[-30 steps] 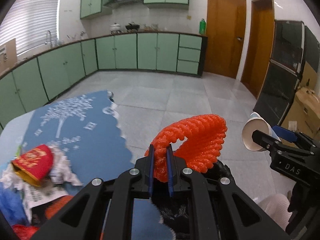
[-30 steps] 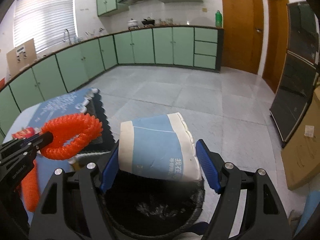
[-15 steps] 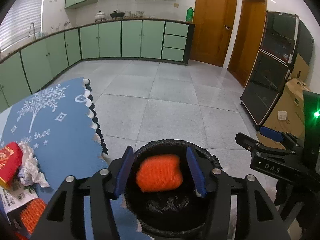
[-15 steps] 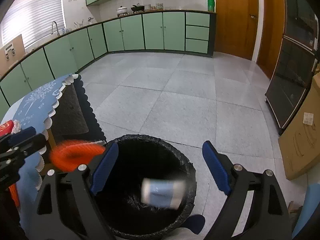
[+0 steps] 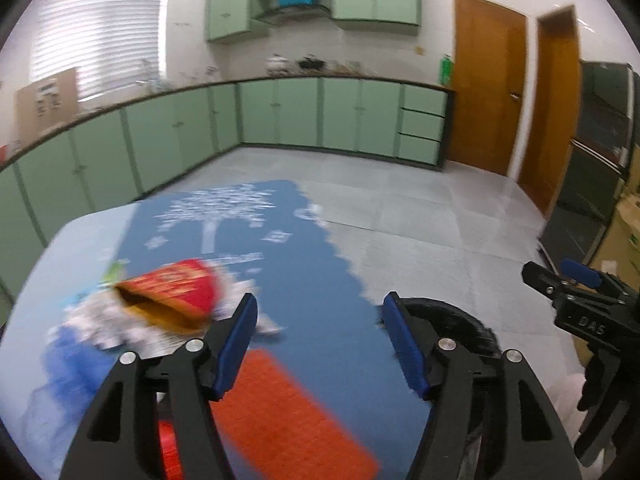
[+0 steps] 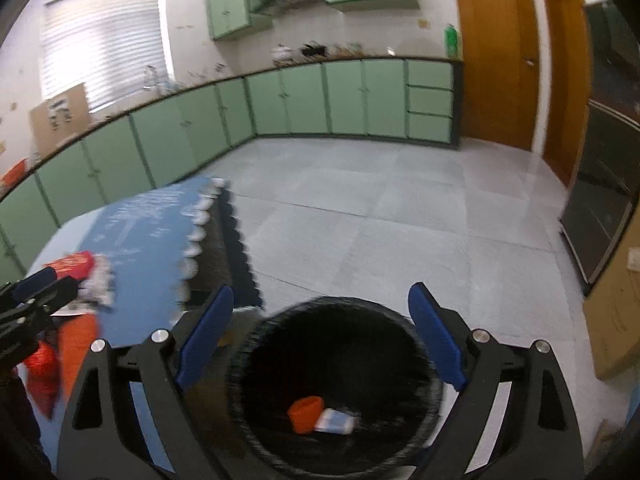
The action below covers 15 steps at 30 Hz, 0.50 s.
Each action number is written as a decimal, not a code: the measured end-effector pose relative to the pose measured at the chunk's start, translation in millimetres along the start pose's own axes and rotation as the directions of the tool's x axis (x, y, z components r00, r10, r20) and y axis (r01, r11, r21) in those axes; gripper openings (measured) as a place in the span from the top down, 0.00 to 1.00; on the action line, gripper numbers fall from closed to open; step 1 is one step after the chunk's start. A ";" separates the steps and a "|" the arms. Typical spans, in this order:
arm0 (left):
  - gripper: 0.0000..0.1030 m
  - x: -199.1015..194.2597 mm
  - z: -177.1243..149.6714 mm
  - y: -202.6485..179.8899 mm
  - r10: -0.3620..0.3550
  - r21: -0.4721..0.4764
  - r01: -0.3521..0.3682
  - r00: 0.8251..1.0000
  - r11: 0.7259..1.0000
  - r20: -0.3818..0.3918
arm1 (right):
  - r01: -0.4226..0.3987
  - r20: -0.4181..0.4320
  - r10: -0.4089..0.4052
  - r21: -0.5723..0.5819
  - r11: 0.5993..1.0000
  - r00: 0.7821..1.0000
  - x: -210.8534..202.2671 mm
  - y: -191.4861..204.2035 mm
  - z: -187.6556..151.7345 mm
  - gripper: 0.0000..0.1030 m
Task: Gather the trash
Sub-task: 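Move both open tools back over the trash pile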
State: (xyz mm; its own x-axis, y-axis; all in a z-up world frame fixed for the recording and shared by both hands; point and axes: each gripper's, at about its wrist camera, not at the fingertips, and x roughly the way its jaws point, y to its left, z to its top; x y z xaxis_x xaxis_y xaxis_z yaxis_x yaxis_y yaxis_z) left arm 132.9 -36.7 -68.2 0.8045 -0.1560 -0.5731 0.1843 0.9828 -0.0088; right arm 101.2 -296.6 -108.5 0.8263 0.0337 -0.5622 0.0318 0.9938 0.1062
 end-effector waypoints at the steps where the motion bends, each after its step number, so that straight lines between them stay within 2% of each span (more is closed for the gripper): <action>1: 0.38 -5.0 -1.1 6.9 0.016 -0.009 -0.016 1.000 1.000 0.005 | -0.018 0.005 0.018 -0.007 1.000 1.000 -3.2 8.7 0.9 0.16; 8: 0.38 -38.1 -27.5 61.3 0.129 -0.080 -0.129 0.992 0.988 0.001 | -0.132 -0.004 0.132 -0.069 0.989 0.991 -13.7 71.7 -7.9 0.16; 15: 0.38 -54.6 -55.7 95.1 0.187 -0.125 -0.189 0.982 0.974 -0.029 | -0.213 -0.041 0.209 -0.152 0.965 0.977 -14.2 123.0 -28.2 0.17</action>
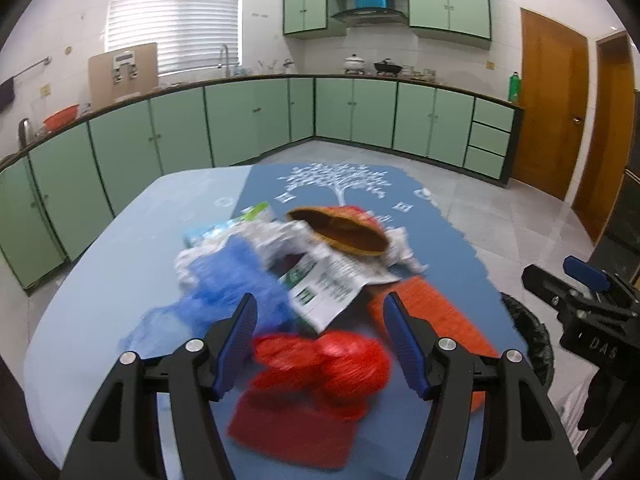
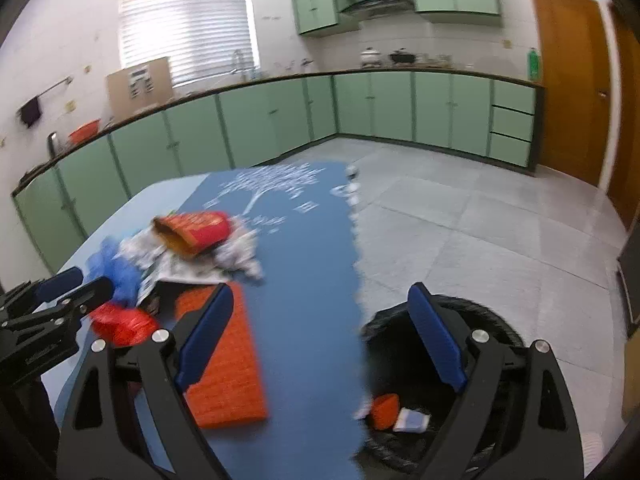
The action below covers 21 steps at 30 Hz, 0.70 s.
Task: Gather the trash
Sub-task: 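Move both open tools back over the trash pile, then grasp the orange foam sleeve with the right tool while the left grasps the red plastic bag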
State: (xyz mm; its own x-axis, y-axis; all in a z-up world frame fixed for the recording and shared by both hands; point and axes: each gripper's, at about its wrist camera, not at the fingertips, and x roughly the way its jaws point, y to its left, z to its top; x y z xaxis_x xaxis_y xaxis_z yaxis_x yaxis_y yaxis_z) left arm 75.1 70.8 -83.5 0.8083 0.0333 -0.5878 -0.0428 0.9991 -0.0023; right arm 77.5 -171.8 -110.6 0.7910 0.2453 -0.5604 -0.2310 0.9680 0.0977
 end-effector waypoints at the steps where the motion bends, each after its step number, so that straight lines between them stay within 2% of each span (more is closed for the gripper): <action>1: 0.38 -0.5 -3.4 4.0 0.005 -0.006 -0.005 1.000 1.000 -0.004 | -0.010 -0.012 0.010 -0.016 1.000 1.000 3.0 6.6 -3.0 0.17; 8: 0.38 -3.2 -19.0 18.6 0.015 -0.030 -0.016 1.000 0.999 -0.023 | -0.025 -0.064 0.022 -0.062 0.998 0.998 17.7 30.0 -19.4 0.21; 15: 0.38 3.1 -28.1 25.8 0.011 -0.040 -0.013 0.999 0.999 -0.044 | -0.029 -0.118 0.020 -0.078 0.997 0.993 33.5 37.4 -29.7 0.30; 17: 0.38 4.4 -29.7 25.4 0.011 -0.038 -0.013 0.999 0.999 -0.050 | -0.036 -0.137 0.025 -0.079 0.996 0.990 37.2 38.8 -31.5 0.35; 19: 0.38 5.3 -31.0 25.4 0.006 -0.041 -0.009 0.998 0.999 -0.056 | -0.057 -0.165 0.044 -0.075 0.996 0.985 41.8 38.9 -33.8 0.49; 21: 0.38 6.3 -31.4 24.6 0.002 -0.040 -0.005 0.998 0.999 -0.060 | -0.076 -0.184 0.061 -0.072 0.995 0.981 45.2 39.7 -36.6 0.58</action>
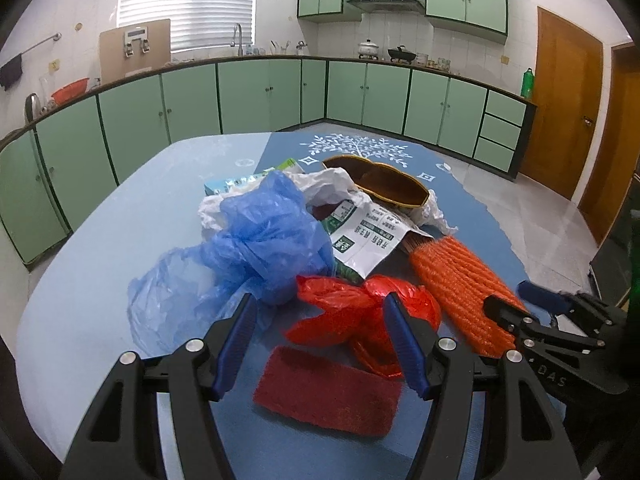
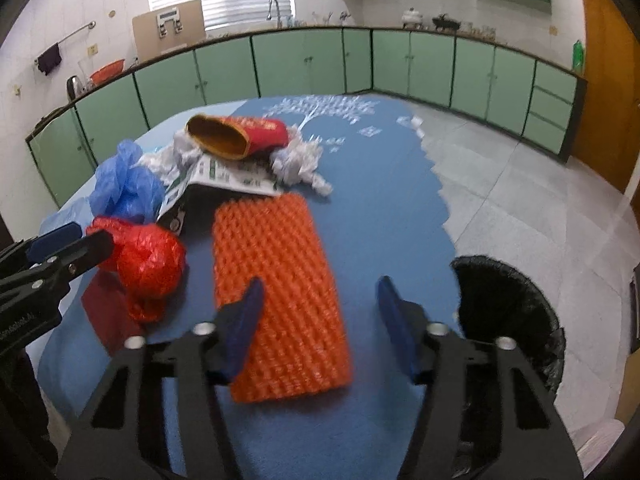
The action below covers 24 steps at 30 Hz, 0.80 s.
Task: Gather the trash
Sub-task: 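Grasp the orange foam sleeve with the right tool while the left grasps the red plastic bag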
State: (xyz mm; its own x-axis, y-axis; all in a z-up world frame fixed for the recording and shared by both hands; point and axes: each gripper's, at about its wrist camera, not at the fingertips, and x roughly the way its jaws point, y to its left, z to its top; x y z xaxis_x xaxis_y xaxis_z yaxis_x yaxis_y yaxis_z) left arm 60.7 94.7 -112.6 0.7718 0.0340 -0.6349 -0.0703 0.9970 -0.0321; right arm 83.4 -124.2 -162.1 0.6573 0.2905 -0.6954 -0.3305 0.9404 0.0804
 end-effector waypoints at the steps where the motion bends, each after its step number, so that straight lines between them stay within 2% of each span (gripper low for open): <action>1: 0.38 0.6 -0.7 -0.6 -0.003 0.002 0.003 1.000 1.000 -0.003 | -0.010 -0.003 0.010 -0.002 1.000 1.000 0.2 1.3 -0.5 0.65; 2: 0.38 1.1 -1.2 -1.5 -0.006 0.003 0.006 1.000 1.000 -0.006 | -0.019 -0.003 0.019 -0.009 1.000 1.000 -0.4 2.8 -0.8 0.69; 4: 0.38 2.4 -2.2 -3.8 -0.014 0.004 0.014 1.000 1.000 -0.011 | -0.039 -0.006 0.039 -0.019 0.999 0.999 -1.8 5.4 -1.1 0.84; 12: 0.39 6.7 -2.4 -16.1 -0.047 0.024 0.047 0.999 0.999 -0.020 | -0.030 0.029 0.030 0.005 1.000 0.999 -20.2 -6.0 6.2 0.88; 15: 0.54 6.5 -2.2 -21.2 -0.061 0.030 0.062 0.998 0.998 -0.021 | -0.024 0.041 0.024 0.008 1.000 0.999 -25.4 -10.6 8.8 0.88; 17: 0.71 5.3 -2.1 -25.3 -0.068 0.043 0.069 0.997 0.997 -0.021 | -0.023 0.046 0.022 0.013 1.000 0.999 -27.4 -11.8 9.3 0.88; 19: 0.81 5.1 -2.3 -27.3 -0.084 0.045 0.085 0.996 0.995 -0.026 | -0.023 0.048 0.022 0.016 1.000 0.999 -27.8 -11.8 10.2 0.88; 24: 0.91 0.8 -1.1 -31.2 -0.107 0.044 0.107 0.994 0.993 -0.014 | -0.018 0.057 0.017 0.009 1.000 0.998 -31.5 -13.9 13.4 0.88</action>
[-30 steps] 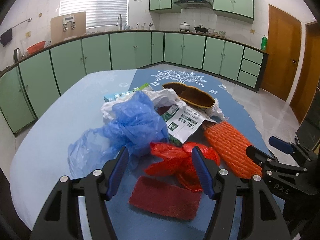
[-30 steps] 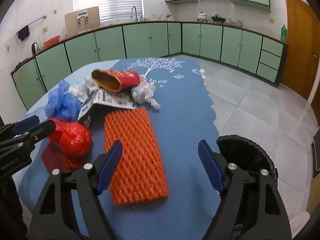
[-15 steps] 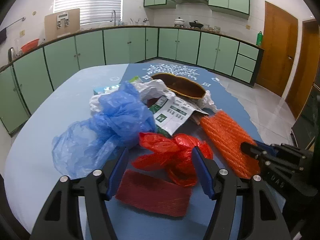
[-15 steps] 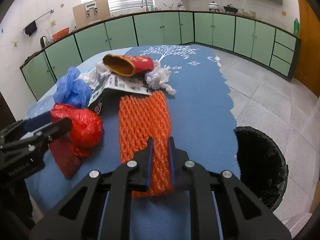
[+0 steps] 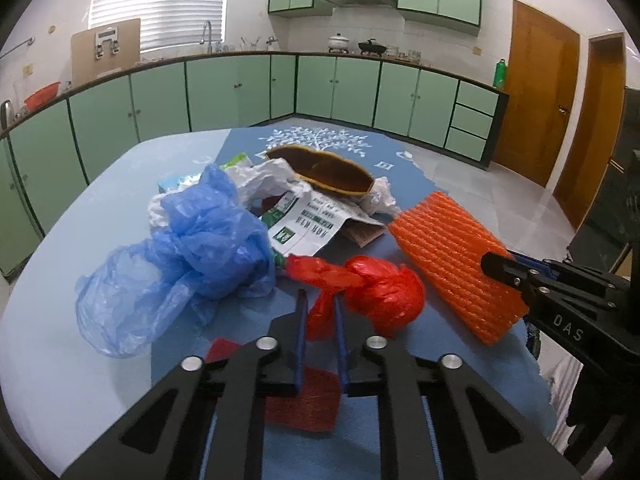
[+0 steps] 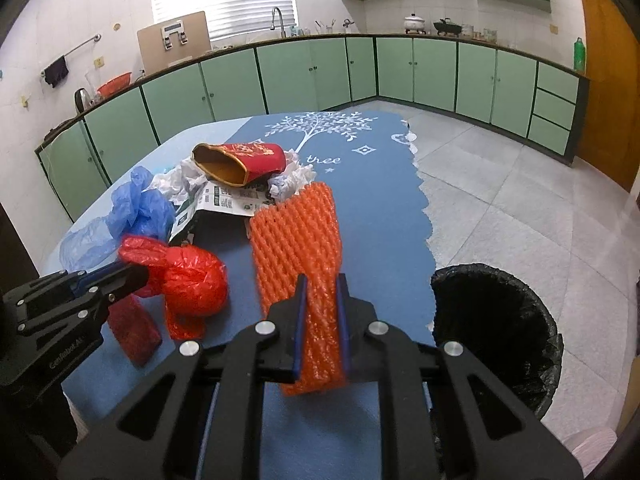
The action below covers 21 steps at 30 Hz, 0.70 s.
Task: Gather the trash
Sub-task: 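Grasp the orange foam sleeve with the right tool while the left grasps the red plastic bag, then carry the sleeve and red bag over the bin and release both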
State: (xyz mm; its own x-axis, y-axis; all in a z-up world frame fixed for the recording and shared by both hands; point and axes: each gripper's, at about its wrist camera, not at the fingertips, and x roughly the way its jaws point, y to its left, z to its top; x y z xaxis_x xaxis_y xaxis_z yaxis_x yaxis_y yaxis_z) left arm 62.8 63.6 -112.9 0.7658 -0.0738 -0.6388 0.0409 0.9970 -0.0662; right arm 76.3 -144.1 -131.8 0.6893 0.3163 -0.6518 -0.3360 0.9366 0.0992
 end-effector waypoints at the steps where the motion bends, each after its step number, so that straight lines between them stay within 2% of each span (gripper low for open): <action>1: 0.92 -1.5 0.5 -0.4 -0.004 0.001 0.004 1.000 1.000 0.006 | 0.003 0.008 -0.003 -0.002 1.000 1.000 -2.6 -0.3 1.0 0.88; 21: 0.95 -19.8 28.5 -22.4 -0.080 0.052 0.075 0.992 0.996 0.100 | 0.052 0.117 -0.057 0.043 0.998 0.991 -50.2 -26.0 23.4 0.88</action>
State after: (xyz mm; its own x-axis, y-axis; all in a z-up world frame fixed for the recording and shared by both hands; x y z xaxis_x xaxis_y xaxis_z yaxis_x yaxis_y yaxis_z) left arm 65.0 43.4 -76.9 0.8202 -0.1508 -0.5519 0.1319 0.9885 -0.0740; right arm 65.5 -180.7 -84.0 0.7778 0.2776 -0.5639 -0.2712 0.9576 0.0974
